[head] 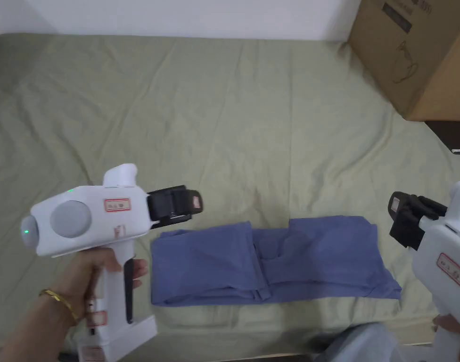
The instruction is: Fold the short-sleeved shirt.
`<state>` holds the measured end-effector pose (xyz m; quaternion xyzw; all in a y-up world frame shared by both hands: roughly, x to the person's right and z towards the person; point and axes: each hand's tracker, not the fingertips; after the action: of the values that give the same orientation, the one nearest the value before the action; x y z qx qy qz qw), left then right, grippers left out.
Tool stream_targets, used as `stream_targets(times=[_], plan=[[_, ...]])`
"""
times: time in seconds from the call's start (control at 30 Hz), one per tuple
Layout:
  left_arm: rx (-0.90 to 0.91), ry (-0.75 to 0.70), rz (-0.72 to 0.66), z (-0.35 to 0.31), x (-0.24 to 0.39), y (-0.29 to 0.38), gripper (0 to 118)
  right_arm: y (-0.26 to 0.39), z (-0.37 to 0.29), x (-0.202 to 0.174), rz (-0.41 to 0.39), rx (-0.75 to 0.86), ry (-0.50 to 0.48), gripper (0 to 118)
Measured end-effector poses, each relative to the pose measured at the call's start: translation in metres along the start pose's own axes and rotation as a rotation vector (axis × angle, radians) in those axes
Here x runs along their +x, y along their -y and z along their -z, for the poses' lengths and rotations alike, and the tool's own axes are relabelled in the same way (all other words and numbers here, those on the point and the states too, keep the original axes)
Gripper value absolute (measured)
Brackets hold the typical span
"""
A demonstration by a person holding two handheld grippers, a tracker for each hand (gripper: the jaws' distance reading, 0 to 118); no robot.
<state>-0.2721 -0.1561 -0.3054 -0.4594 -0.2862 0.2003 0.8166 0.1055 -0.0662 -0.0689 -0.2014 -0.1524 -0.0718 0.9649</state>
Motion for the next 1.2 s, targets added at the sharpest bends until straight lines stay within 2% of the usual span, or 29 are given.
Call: stream_targets(times=[0.13, 0.27, 0.37, 0.53, 0.57, 0.6, 0.67, 0.7, 0.83, 1.1, 1.2], plan=[[-0.098, -0.020, -0.131, 0.006, -0.043, 0.017, 117, -0.005, 0.002, -0.003, -0.005, 0.004, -0.011, 0], [-0.202, 0.067, -0.210, 0.023, -0.054, 0.043, 117, -0.006, 0.009, -0.008, -0.009, -0.005, -0.011, 0], [-0.297, 0.065, -0.254, 0.045, -0.055, 0.056, 112, -0.006, 0.012, -0.009, 0.014, -0.021, -0.030, 0], [-0.260, 0.051, -0.241, 0.045, -0.043, 0.054, 109, -0.004, 0.012, -0.010, 0.011, -0.031, -0.032, 0], [-0.252, -0.014, -0.204, 0.043, -0.039, 0.050, 107, -0.003, 0.013, -0.010, 0.013, -0.036, -0.036, 0], [-0.243, -0.084, -0.145, 0.044, -0.032, 0.050, 94, -0.002, 0.014, -0.010, 0.014, -0.040, -0.037, 0], [-0.253, -0.186, -0.053, 0.050, -0.020, 0.052, 32, 0.000, 0.017, -0.011, 0.008, -0.049, -0.034, 0], [-0.253, -0.153, -0.085, 0.057, -0.032, 0.054, 18, 0.001, 0.017, -0.011, 0.006, -0.054, -0.033, 0], [-0.253, -0.191, -0.097, 0.055, -0.026, 0.046, 9, 0.002, 0.017, -0.011, 0.011, -0.058, -0.035, 0], [-0.177, -0.136, -0.118, 0.003, -0.006, 0.022, 7, -0.003, 0.013, -0.006, -0.001, -0.041, -0.034, 0], [-0.133, -0.224, -0.055, -0.023, -0.010, 0.010, 7, -0.006, 0.010, -0.005, 0.008, -0.028, -0.035, 0]])
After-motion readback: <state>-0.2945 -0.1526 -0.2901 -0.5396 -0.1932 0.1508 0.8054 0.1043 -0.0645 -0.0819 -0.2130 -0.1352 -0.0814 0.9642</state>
